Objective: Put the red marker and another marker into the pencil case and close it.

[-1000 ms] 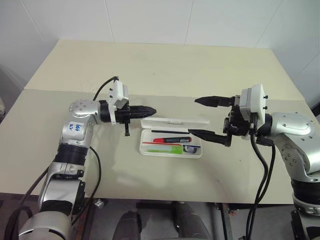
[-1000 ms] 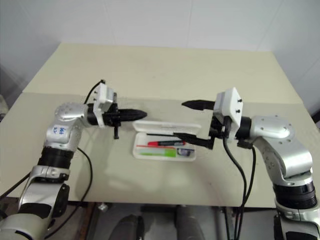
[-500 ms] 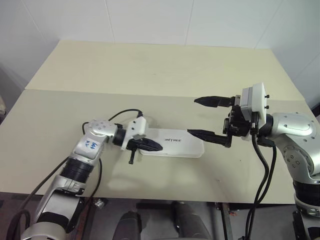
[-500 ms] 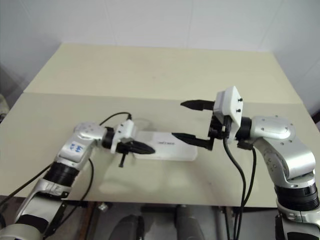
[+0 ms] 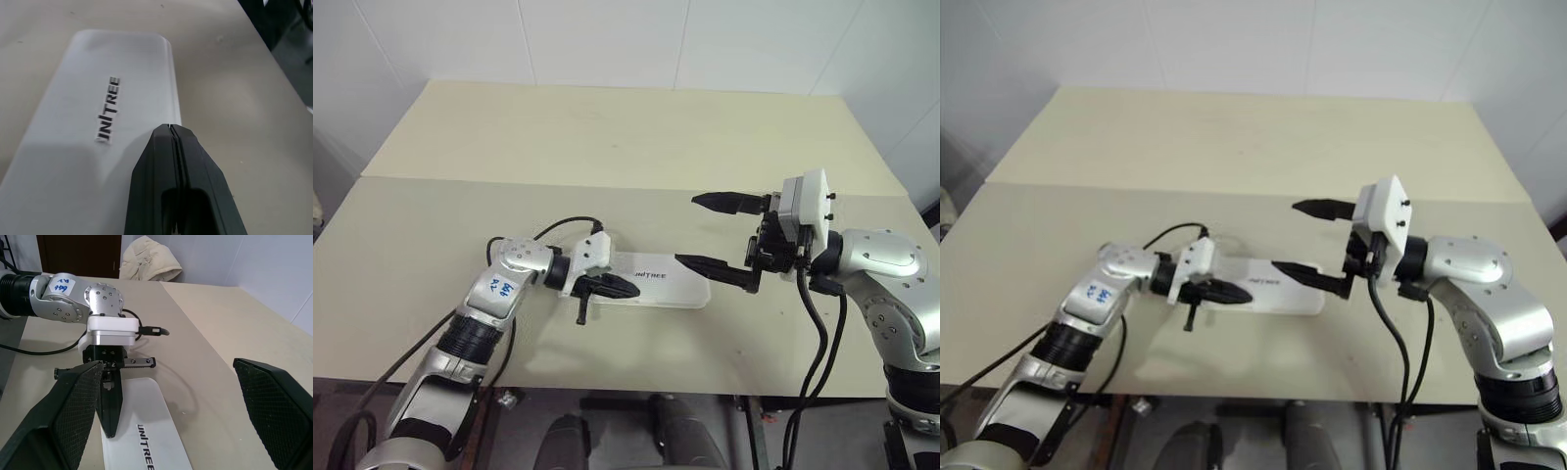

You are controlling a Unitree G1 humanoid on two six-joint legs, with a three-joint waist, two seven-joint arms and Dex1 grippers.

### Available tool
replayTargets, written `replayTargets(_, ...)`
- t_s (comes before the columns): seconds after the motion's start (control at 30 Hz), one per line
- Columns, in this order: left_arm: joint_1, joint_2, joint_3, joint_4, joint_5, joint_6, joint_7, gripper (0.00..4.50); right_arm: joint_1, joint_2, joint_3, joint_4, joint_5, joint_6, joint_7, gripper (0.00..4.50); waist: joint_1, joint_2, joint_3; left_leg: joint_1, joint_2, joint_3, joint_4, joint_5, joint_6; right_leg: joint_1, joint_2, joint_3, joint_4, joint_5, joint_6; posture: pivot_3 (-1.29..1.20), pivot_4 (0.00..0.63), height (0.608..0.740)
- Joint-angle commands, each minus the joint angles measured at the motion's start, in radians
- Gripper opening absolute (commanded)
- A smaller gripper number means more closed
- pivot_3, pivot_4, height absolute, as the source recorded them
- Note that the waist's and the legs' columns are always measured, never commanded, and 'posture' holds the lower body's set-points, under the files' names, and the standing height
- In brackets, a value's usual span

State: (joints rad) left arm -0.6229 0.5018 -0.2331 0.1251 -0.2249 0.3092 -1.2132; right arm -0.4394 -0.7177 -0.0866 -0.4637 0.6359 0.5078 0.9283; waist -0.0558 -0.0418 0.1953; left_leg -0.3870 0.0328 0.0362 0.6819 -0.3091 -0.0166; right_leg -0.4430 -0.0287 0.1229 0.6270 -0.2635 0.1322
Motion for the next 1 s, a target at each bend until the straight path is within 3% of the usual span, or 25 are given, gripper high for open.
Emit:
replayTargets(0.03,-0.036,0.030,0.153,-0.054,-0.117,0.019,0.011,0.03,-0.006,-0.010,-0.019,0.005,0.016,-0.002,0.010,4.50,0.000,0.000,0.000,0.000,0.000,0.000,0.000,0.000,0.000,0.000,0.000,0.000,0.000,0.000,0.000,0.00,0.150,0.740)
replayTargets(0.2,-0.052,0.109,0.300,-0.092,-0.229,0.095,0.014,0.03,-0.004,-0.016,-0.020,0.059,0.002,-0.016,0.033,4.50,-0.002,0.000,0.000,0.000,0.000,0.000,0.000,0.000,0.000,0.000,0.000,0.000,-0.001,0.000,0.000,0.00,0.150,0.740)
replayTargets(0.4,0.052,0.252,0.433,-0.222,-0.318,0.198,0.031,1.94,0.033,-0.039,-0.020,0.153,-0.101,-0.109,0.059,4.50,-0.001,0.000,0.000,-0.001,0.001,0.000,-0.001,0.000,0.000,0.000,-0.001,-0.002,-0.002,0.000,0.000,0.00,0.150,0.740)
replayTargets(0.53,0.162,0.297,0.491,-0.275,-0.340,0.198,0.031,3.26,0.060,-0.060,-0.068,0.199,-0.105,-0.173,0.103,4.50,-0.002,0.000,0.000,0.000,0.001,0.000,-0.002,0.000,0.000,0.000,-0.002,-0.002,-0.002,0.000,-0.001,0.00,0.150,0.740)
replayTargets(0.67,0.175,0.308,0.504,-0.271,-0.344,0.189,0.047,4.48,0.114,-0.110,-0.110,0.218,-0.115,-0.221,0.159,4.50,0.008,0.000,0.000,-0.001,0.000,-0.001,-0.001,0.000,0.000,0.000,-0.002,-0.004,-0.002,-0.001,-0.001,0.00,0.150,0.740)
replayTargets(1.0,0.192,0.300,0.450,-0.240,-0.323,0.127,0.042,4.48,0.177,-0.128,-0.139,0.172,-0.115,-0.227,0.136,4.50,-0.004,0.000,0.000,0.001,0.001,0.000,-0.001,0.000,0.000,0.001,-0.001,-0.004,-0.001,-0.001,-0.002,0.00,0.150,0.740)
